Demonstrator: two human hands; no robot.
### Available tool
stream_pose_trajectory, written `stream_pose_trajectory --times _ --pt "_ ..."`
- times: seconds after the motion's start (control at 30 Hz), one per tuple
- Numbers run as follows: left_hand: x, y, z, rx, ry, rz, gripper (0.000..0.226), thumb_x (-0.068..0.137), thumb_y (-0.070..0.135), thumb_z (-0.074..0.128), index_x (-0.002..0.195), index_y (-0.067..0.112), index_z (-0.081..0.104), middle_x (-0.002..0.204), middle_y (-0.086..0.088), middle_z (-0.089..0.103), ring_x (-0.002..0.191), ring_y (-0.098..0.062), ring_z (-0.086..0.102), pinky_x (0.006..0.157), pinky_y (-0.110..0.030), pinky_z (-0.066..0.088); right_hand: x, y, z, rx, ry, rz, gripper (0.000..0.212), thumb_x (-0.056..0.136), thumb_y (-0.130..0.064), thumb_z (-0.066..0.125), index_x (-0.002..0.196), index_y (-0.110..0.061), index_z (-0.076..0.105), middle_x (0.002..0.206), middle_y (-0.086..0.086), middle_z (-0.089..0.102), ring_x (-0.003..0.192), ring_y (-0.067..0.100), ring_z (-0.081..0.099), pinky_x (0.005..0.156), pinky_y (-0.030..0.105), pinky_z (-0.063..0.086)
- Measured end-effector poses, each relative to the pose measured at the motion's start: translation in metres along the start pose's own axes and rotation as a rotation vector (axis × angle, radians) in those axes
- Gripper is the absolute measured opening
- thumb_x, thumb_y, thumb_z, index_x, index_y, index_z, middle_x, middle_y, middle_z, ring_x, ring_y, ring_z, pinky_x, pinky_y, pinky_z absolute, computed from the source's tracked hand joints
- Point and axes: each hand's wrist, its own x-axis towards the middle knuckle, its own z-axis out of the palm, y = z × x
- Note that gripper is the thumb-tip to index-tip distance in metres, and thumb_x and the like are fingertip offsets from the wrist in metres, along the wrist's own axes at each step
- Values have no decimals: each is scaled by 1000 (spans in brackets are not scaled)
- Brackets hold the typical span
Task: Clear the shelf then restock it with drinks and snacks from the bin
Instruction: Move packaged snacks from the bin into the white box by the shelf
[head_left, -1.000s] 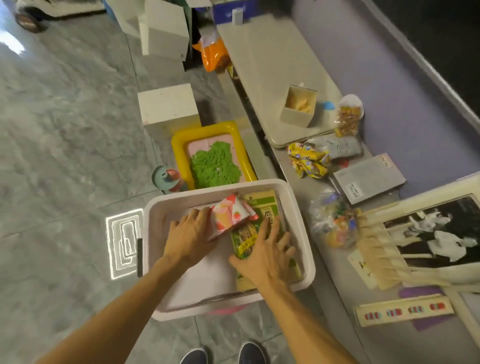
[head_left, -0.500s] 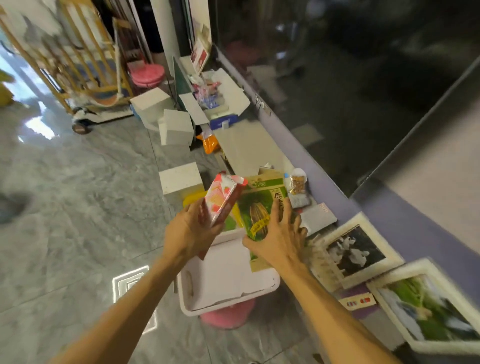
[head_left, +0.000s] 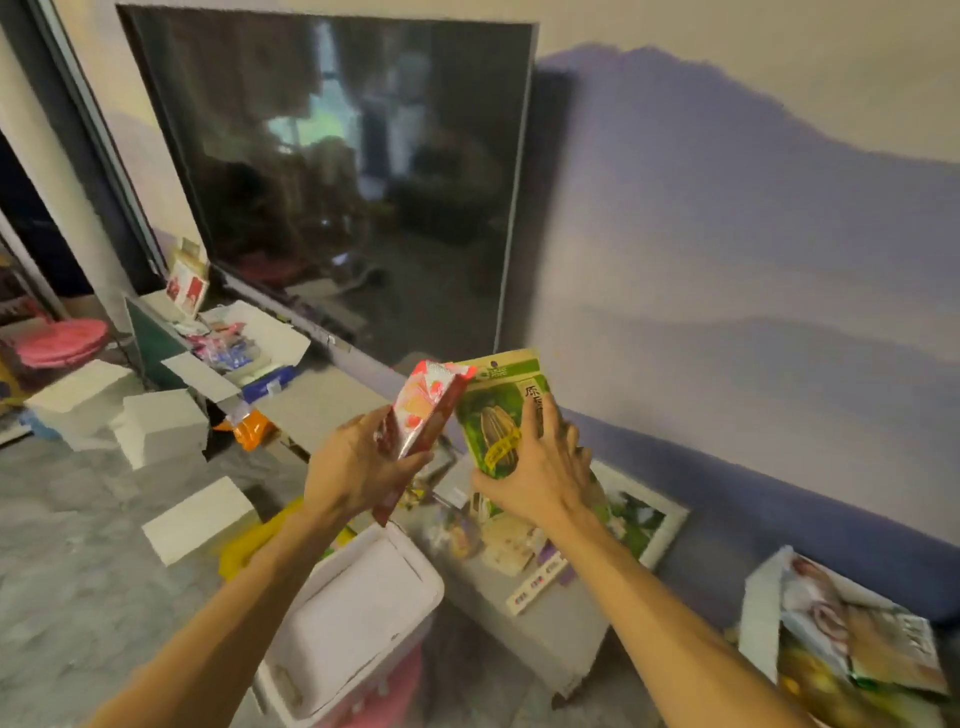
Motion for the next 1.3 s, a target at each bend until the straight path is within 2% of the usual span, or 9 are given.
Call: stream_pose_trajectory --times 0.17,0.27,0.43,0.53,0.73,0.87,0.97,1.17,1.3 --pt "-17 85 41 -52 -129 181 91 72 89 64 143 32 54 125 5 74 97 -20 75 85 -40 65 -58 88 -40 -53 107 197 137 67 -98 51 167 -20 -1 175 9 4 149 41 30 111 60 40" --pt "-35 140 75 -71 -227 262 91 71 90 64 142 35 53 124 5 74 98 -20 76 85 -43 65 -95 148 -56 -43 133 317 137 67 -100 48 167 -20 -1 175 8 4 153 42 25 115 63 36" --pt "-78 236 138 -81 -370 365 82 79 75 73 145 31 51 129 2 71 102 -22 74 88 -41 63 -153 250 -75 -55 126 516 138 66 -101 46 167 -20 -3 176 9 1 156 47 18 119 66 34" --pt "-103 284 190 -72 -422 390 87 75 82 70 143 32 49 131 3 71 102 -21 75 87 -42 64 -184 313 -79 -44 107 603 138 67 -99 47 167 -19 -3 176 9 -1 156 49 16 120 66 30" --pt "-147 360 300 -65 -530 298 96 64 92 64 137 31 50 128 2 70 104 -22 73 86 -43 64 -224 437 -60 27 23 753 142 66 -101 50 168 -19 -7 176 7 -8 157 49 13 122 66 27" --pt "-174 392 364 -83 -626 166 73 73 75 78 125 33 50 117 6 69 94 -15 68 76 -31 57 -237 496 -30 39 -58 804 143 64 -104 43 168 -19 -6 177 6 -7 156 47 19 121 67 26" --pt "-183 390 428 -52 -669 97 71 64 89 71 111 43 42 106 13 65 85 -9 67 77 -34 62 -237 522 2 18 -78 838 141 64 -106 35 169 -18 -4 177 7 -4 153 48 21 120 67 23" --pt "-180 373 529 120 -688 -29 104 53 98 53 130 27 47 118 0 61 98 -22 67 84 -44 61 -214 543 82 123 -91 903 135 70 -98 38 169 -17 -7 177 7 -8 156 49 16 120 62 27" --pt "-176 360 555 163 -621 -38 101 61 93 59 132 21 50 120 -4 59 104 -30 68 87 -48 59 -205 539 118 163 -113 894 125 75 -89 40 169 -13 8 177 9 8 152 50 24 117 65 32"
